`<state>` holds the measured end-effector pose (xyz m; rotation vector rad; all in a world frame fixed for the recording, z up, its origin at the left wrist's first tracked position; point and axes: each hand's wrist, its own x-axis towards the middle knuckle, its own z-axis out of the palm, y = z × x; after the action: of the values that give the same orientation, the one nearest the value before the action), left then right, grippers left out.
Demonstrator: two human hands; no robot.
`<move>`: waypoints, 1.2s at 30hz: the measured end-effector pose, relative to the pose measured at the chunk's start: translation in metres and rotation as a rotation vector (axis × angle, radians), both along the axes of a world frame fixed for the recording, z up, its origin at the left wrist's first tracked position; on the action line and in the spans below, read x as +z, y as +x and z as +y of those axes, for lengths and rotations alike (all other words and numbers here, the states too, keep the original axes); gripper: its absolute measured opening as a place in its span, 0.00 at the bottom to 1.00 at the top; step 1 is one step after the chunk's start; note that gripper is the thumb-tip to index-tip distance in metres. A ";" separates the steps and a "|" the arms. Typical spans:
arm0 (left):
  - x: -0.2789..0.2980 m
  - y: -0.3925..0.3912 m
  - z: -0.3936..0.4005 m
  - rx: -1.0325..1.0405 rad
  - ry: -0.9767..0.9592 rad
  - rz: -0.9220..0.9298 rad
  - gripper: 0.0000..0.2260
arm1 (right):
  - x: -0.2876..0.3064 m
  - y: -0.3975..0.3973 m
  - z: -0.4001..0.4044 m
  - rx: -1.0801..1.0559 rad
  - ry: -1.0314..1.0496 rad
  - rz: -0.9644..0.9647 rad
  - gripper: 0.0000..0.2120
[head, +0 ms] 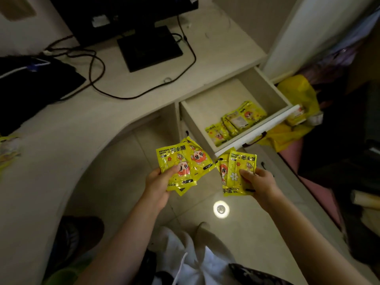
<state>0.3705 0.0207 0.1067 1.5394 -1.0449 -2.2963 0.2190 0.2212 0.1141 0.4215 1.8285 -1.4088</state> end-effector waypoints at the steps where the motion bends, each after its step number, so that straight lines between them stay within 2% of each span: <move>1: 0.000 -0.010 0.005 -0.011 -0.001 -0.003 0.06 | 0.000 -0.008 0.006 -0.006 -0.001 -0.001 0.11; 9: -0.003 -0.079 0.012 -0.070 -0.001 -0.017 0.06 | -0.002 -0.070 0.017 -0.048 0.001 0.000 0.02; 15: -0.017 -0.139 -0.014 -0.116 0.022 -0.047 0.07 | -0.008 -0.132 -0.007 -0.067 0.006 0.003 0.10; 24: -0.043 -0.217 -0.040 -0.164 -0.005 -0.126 0.06 | -0.018 -0.221 -0.052 -0.015 0.045 -0.002 0.08; 27: -0.052 -0.236 -0.038 -0.123 0.018 -0.152 0.07 | -0.025 -0.248 -0.062 0.018 0.075 -0.003 0.04; 31: -0.062 -0.255 -0.034 -0.072 0.043 -0.187 0.06 | -0.033 -0.282 -0.073 0.120 0.104 -0.016 0.08; 34: -0.066 -0.267 -0.028 -0.039 0.033 -0.221 0.09 | -0.040 -0.307 -0.078 0.196 0.128 -0.028 0.12; 36: -0.065 -0.277 -0.022 0.009 0.024 -0.246 0.09 | -0.043 -0.323 -0.082 0.267 0.123 -0.047 0.10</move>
<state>0.0939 -0.0010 0.0413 1.8693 -1.0649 -2.1605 -0.1038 0.1395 0.0712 0.2571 1.8619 -1.1013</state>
